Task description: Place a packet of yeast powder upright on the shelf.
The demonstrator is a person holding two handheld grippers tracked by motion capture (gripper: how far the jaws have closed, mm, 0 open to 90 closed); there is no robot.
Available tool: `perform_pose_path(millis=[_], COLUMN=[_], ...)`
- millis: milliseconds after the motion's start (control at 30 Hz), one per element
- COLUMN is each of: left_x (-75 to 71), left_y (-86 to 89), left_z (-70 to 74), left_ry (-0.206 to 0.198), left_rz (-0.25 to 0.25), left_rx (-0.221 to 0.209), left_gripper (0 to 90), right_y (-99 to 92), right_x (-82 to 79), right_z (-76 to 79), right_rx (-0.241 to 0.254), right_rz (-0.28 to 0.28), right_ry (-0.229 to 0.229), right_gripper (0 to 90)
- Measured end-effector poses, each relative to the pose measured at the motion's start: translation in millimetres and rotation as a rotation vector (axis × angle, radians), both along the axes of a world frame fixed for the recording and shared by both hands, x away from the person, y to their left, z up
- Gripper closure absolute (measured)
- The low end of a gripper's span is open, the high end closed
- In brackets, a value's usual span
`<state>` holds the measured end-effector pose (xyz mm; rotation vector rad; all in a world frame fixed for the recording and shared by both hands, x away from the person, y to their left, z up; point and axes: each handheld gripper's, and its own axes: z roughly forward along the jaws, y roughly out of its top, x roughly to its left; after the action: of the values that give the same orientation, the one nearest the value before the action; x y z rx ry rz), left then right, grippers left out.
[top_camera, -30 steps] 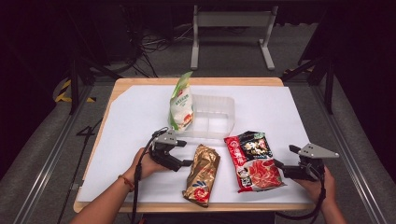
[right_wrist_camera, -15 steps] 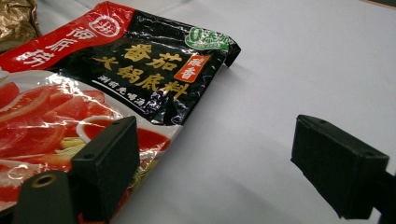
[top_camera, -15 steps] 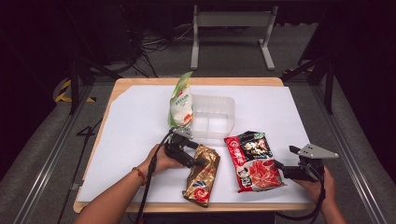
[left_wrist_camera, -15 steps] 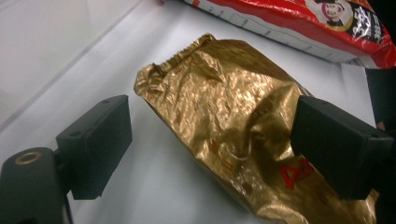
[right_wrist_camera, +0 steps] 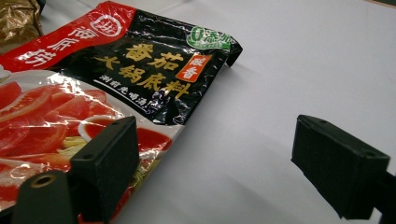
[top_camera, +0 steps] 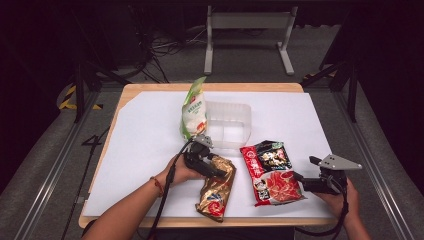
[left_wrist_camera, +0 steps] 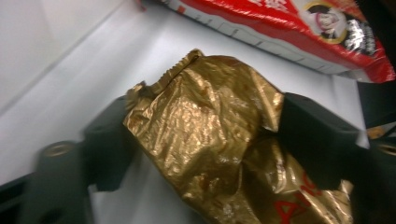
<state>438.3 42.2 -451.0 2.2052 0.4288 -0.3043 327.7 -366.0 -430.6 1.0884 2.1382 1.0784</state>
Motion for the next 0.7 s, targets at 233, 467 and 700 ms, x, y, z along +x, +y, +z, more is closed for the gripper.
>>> perform_pose_path(millis=[233, 467, 700], left_x=[-4.9, -14.1, -23.9], left_y=[6.0, 12.1, 23.9], left_z=[6.8, 17.6, 35.0], left_ry=[-0.078, -0.174, -0.235], left_rz=[0.018, 0.049, 0.117], left_rx=[-0.027, -0.035, -0.109], left_gripper=[67.4, 83.9, 85.1], right_y=[-0.4, -1.0, -1.2], right_x=[0.1, -0.3, -0.4], right_z=[0.0, 1.1, 1.7], right_rx=[0.001, -0.001, 0.000], right_rz=[0.000, -0.001, -0.001], right_ry=[-0.001, -0.005, -0.009], right_gripper=[15.3, 15.0, 14.9])
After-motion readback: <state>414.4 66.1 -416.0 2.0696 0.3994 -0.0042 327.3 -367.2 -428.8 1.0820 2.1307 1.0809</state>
